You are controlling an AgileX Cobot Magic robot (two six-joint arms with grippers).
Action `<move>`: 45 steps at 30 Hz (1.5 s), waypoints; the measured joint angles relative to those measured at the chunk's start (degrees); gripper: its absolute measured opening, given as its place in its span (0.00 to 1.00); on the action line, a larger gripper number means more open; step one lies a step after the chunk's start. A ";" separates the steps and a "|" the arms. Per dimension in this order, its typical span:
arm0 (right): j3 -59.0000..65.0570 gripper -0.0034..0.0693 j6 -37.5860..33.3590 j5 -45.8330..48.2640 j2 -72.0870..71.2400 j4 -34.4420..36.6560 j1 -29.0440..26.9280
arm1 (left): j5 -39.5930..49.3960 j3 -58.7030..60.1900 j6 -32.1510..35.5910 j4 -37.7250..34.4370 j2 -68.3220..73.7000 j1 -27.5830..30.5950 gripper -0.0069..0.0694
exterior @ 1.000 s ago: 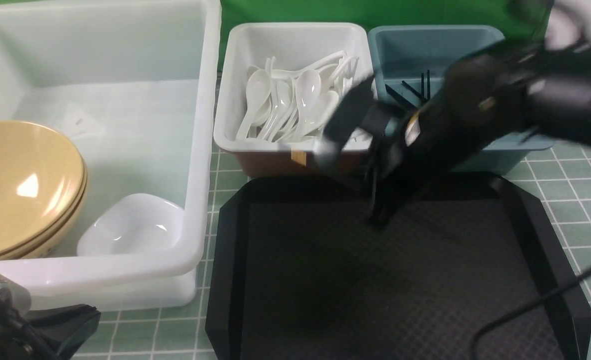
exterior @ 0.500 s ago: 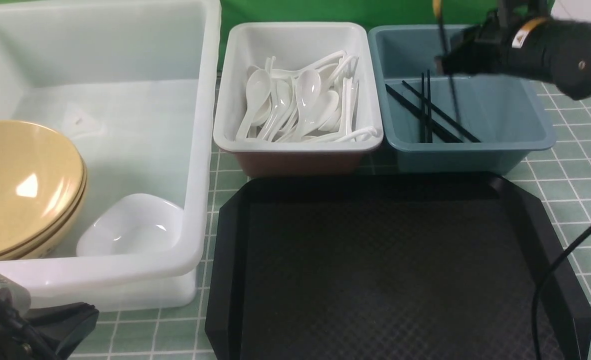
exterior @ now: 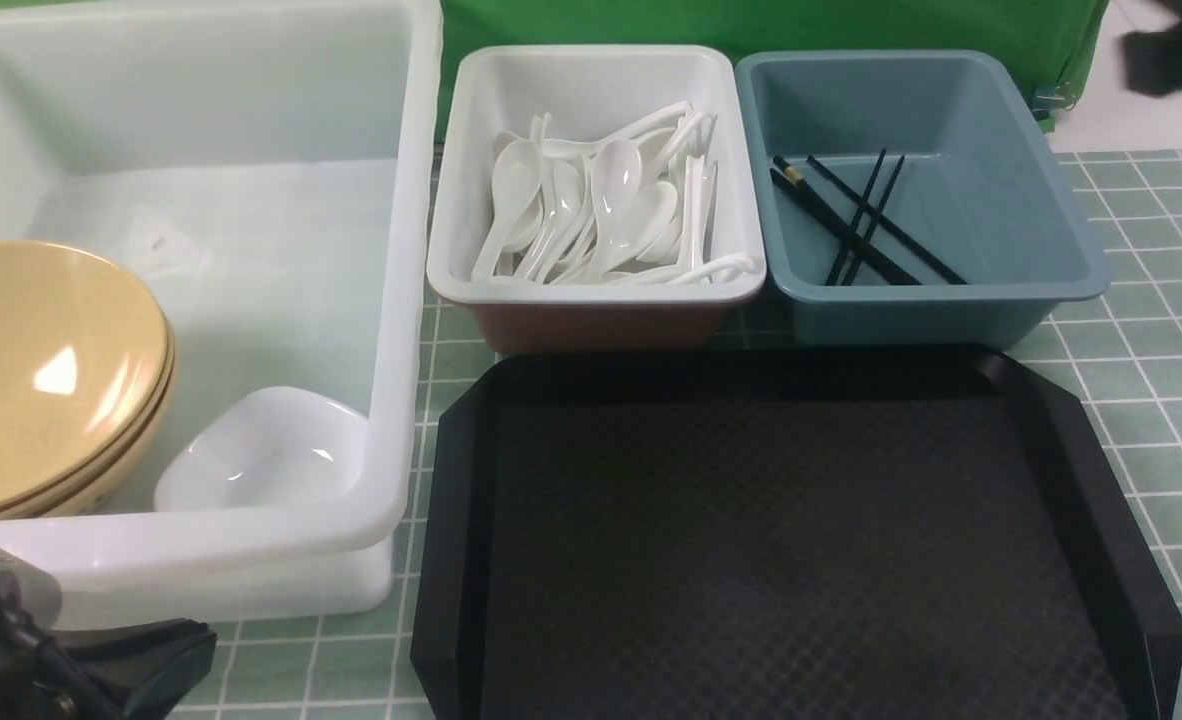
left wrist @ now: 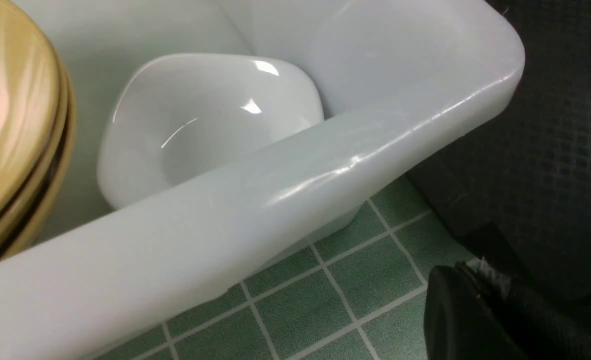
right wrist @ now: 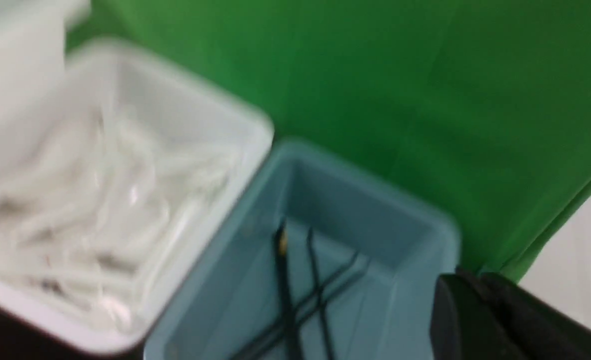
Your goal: On blue table put chopsticks spoon bowls plates into blue grey white boxes.
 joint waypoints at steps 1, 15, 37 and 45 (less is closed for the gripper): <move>5.91 0.10 0.22 -4.51 -5.96 0.00 0.18 | 0.00 0.00 0.00 -0.07 0.00 0.00 0.10; 52.51 0.10 4.25 -15.13 -36.99 0.00 0.18 | 0.00 0.04 -0.01 -0.11 0.00 0.00 0.10; 61.73 0.10 7.87 -4.94 -63.80 -0.07 -10.82 | 0.39 0.04 -0.01 -0.30 0.00 0.00 0.10; 61.73 0.11 19.33 3.56 -63.92 -0.09 -11.81 | 0.91 0.04 -0.13 -0.54 0.00 0.00 0.10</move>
